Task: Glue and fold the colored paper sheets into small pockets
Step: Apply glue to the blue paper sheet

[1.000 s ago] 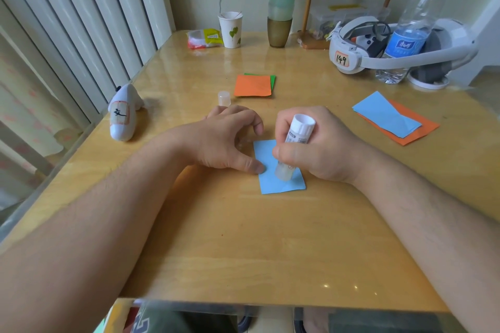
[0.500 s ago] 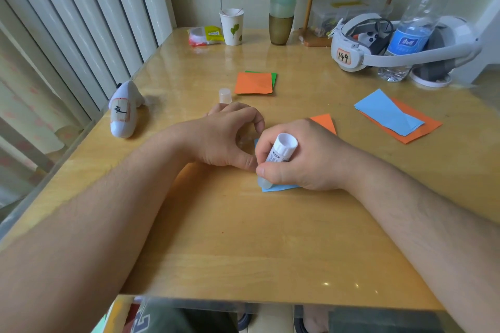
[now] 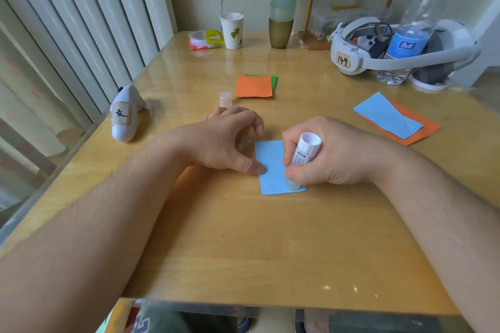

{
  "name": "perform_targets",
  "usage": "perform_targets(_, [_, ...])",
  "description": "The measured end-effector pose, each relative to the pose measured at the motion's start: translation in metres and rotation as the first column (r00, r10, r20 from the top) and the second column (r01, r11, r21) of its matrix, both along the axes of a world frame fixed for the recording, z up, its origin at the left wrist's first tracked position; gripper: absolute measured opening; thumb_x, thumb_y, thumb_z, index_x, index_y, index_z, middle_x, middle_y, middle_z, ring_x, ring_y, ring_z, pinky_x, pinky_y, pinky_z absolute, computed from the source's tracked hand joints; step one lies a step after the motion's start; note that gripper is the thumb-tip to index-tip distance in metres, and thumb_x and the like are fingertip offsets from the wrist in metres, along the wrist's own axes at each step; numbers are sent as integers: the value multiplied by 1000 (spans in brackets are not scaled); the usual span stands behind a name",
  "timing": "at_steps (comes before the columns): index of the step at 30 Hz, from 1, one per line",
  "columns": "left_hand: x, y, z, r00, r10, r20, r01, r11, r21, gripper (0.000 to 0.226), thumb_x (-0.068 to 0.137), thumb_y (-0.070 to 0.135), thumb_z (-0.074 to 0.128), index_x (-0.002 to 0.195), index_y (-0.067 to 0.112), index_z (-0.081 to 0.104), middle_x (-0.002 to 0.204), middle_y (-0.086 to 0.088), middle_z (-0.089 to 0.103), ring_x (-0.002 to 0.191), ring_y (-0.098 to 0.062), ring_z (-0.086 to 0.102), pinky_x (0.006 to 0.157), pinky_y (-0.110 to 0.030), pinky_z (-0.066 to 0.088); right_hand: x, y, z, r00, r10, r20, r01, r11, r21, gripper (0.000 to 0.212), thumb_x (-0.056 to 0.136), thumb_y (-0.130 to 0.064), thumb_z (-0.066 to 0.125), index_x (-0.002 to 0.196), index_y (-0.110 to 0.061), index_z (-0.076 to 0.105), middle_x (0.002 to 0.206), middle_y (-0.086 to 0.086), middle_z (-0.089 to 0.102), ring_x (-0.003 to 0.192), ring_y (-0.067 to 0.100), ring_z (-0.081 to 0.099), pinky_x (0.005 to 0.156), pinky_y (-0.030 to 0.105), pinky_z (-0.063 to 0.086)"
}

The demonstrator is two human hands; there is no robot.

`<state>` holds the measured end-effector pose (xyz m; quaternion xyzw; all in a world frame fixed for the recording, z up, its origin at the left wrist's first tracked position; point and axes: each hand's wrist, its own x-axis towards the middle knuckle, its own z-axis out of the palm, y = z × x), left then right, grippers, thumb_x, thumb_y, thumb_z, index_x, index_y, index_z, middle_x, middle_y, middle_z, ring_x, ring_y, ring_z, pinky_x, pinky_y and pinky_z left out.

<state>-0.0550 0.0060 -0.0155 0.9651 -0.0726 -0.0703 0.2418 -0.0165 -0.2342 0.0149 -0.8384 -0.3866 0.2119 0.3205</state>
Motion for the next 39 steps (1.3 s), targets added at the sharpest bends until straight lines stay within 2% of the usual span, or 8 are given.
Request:
perform_targets(6, [1,0,-1,1000,-4,4,4,1000,5,67,55,73,77,111,48,49,127,21,45,123,-14,31,107,-34,35,-1,-1,1,1000,-2,-6,2,1000,-18,17,79,-12,77,73,-20,64,63,-10,56,58,7,47,58,32,40])
perform_targets(11, [1,1,-1,1000,-7,2,7,1000,-5,67,58,69,80,112,46,49,128,22,45,125,-15,30,108,-34,35,2,-2,0,999,-11,44,13,999,-46,15,77,-14,73,70,-16,60,72,10,58,62,12,45,60,37,39])
perform_targets(13, [1,1,0,1000,-8,-5,8,1000,-12,65,59,68,81,112,46,50,129,21,45,126,-14,29,108,-33,34,2,-2,1,997,-35,73,33,999,36,15,71,-19,69,66,-13,56,63,7,50,59,12,41,57,35,35])
perform_targets(16, [0,0,1,1000,-5,-23,5,1000,-15,69,54,73,74,113,47,50,128,22,45,125,-14,29,108,-33,34,1,1,3,996,-57,72,38,971,236,15,67,-16,66,62,-10,53,62,14,49,55,8,39,51,24,32])
perform_targets(18, [0,0,2,999,3,-33,-3,1000,-21,67,55,71,75,112,47,50,128,22,44,126,-14,29,110,-33,34,-3,6,0,997,-43,58,25,958,285,14,69,-18,68,63,-11,57,59,6,52,56,5,43,52,21,33])
perform_targets(22, [-1,-2,3,999,-6,-31,7,1000,29,78,50,78,71,118,48,50,137,24,39,133,-14,25,113,-34,31,-11,15,-9,998,19,61,-33,972,232,12,75,-23,76,71,-18,66,62,-15,58,61,1,51,55,14,38])
perform_targets(29, [-4,-4,4,999,-5,-45,7,999,44,79,44,75,69,116,51,47,138,24,38,134,-13,24,119,-43,29,-14,20,-13,997,66,39,-72,985,158,15,84,-15,82,76,-21,70,65,-17,59,63,1,52,58,15,40])
perform_targets(39, [-3,-2,2,999,-13,-32,14,999,41,73,48,79,72,111,52,47,134,24,39,128,-13,27,116,-39,31,-11,12,-9,999,46,-19,-44,994,97,18,82,-9,80,76,-16,65,58,-17,52,56,2,46,53,19,37])
